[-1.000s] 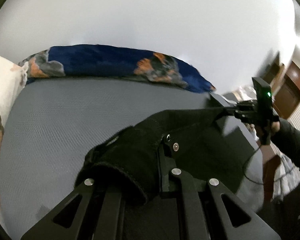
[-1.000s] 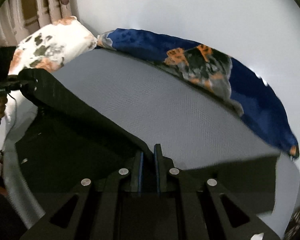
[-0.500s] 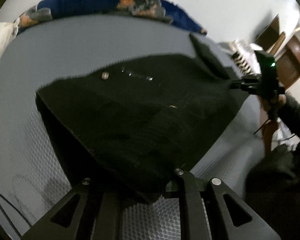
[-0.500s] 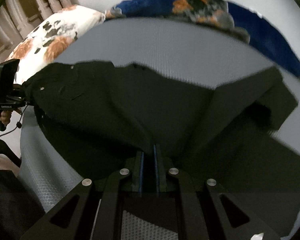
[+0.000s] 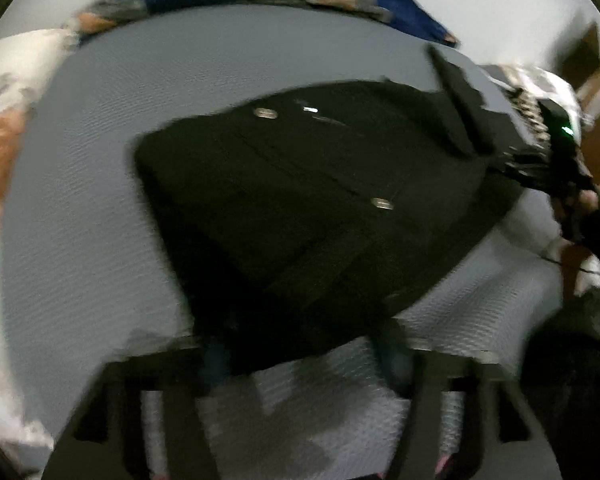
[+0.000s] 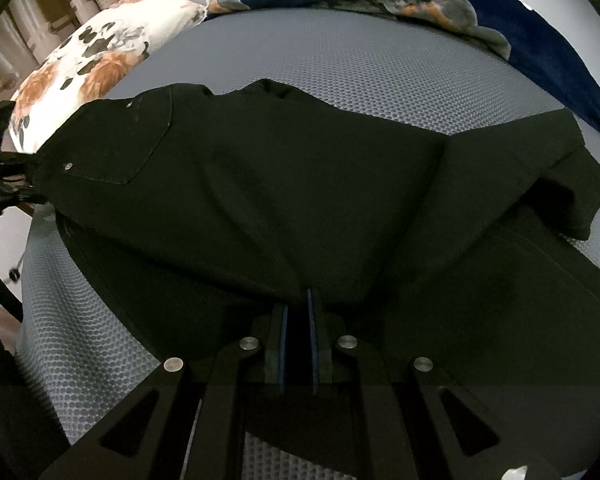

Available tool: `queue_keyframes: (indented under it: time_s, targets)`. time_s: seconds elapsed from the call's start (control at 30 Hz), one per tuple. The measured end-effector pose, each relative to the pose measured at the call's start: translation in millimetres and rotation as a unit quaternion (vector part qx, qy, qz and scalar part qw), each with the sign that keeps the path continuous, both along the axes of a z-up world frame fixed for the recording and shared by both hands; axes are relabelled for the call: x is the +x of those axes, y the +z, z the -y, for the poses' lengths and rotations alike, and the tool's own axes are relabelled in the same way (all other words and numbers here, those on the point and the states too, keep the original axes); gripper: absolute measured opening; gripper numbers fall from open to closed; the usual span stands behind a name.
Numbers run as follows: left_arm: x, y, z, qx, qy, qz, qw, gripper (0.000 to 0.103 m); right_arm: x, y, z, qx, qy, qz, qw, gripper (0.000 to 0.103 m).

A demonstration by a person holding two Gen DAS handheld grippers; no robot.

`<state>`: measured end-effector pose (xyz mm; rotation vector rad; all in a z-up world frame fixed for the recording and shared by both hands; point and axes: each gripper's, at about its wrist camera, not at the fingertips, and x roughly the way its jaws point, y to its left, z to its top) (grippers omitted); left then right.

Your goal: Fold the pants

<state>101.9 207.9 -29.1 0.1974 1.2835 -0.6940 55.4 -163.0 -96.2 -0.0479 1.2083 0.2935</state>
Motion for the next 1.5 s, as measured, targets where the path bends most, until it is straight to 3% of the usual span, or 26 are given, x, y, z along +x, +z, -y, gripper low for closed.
queue_keyframes:
  time_s: [0.23,0.33,0.4,0.53,0.7,0.8,0.83,0.9,0.93,0.97,1.0,1.13,1.27,1.33,1.5]
  targets:
    - [-1.3,25.5,-40.0,0.003,0.095,-0.012,0.9954,0.076,0.2,-0.7,-1.8,0.006,-0.001,0.002,1.0,0.008]
    - [-4.4,38.0,-49.2,-0.046,0.147,-0.038,0.9874,0.076,-0.1,-1.0,-0.7,0.007,0.001,0.004,1.0,0.008]
    - [-8.9,41.6,-54.1,-0.098,0.185,-0.075,0.9749,0.076,-0.4,-1.6,0.9,0.009,0.0,0.005,1.0,0.008]
    - [-13.9,30.1,-50.7,-0.161,0.248,-0.157,0.9423,0.076,-0.9,-1.5,0.9,0.011,0.0,0.007,1.0,0.008]
    - [-14.5,15.3,-31.4,-0.157,0.291,-0.178,0.9269,0.076,-0.3,-1.0,2.1,0.016,0.001,0.008,1.0,0.008]
    - [-11.1,-6.0,-31.8,-0.149,0.336,-0.202,0.9079,0.076,-1.1,-0.6,2.9,0.017,0.0,0.01,1.0,0.008]
    - [-9.5,-15.8,-32.4,-0.145,0.355,-0.212,0.8988,0.074,-1.3,-0.5,2.9,0.017,-0.002,0.011,1.0,0.008]
    - [-6.7,-30.4,-31.5,-0.135,0.377,-0.223,0.889,0.058,-2.1,0.1,4.4,0.019,-0.006,0.012,1.0,0.008]
    - [-5.0,-35.3,-31.0,-0.14,0.383,-0.23,0.8838,0.034,-2.8,2.1,4.7,0.022,-0.01,0.015,1.0,0.008]
    - [-3.3,-38.0,-30.3,-0.15,0.389,-0.24,0.8766,0.029,-3.6,4.1,5.4,0.023,-0.014,0.017,0.999,0.008]
    - [-1.1,-35.3,-30.4,-0.152,0.393,-0.235,0.8759,0.028,-4.5,7.8,6.5,0.024,-0.018,0.02,0.999,0.008]
    - [14.6,3.9,-21.7,-0.146,0.34,-0.166,0.9138,0.02,-16.0,36.8,-1.0,0.007,-0.012,0.053,0.999,0.008]
    - [31.8,28.4,-23.2,-0.138,0.292,-0.121,0.9386,0.019,-25.9,54.1,-7.8,0.017,-0.009,0.055,0.998,0.008]
    - [44.5,23.2,-23.8,-0.113,0.267,-0.099,0.9519,0.019,-32.6,52.3,-14.2,0.027,0.001,0.045,0.999,0.008]
    - [40.9,-19.4,-19.9,-0.04,0.219,-0.103,0.9696,0.02,-41.9,16.3,-31.7,0.016,0.013,-0.005,1.0,0.008]
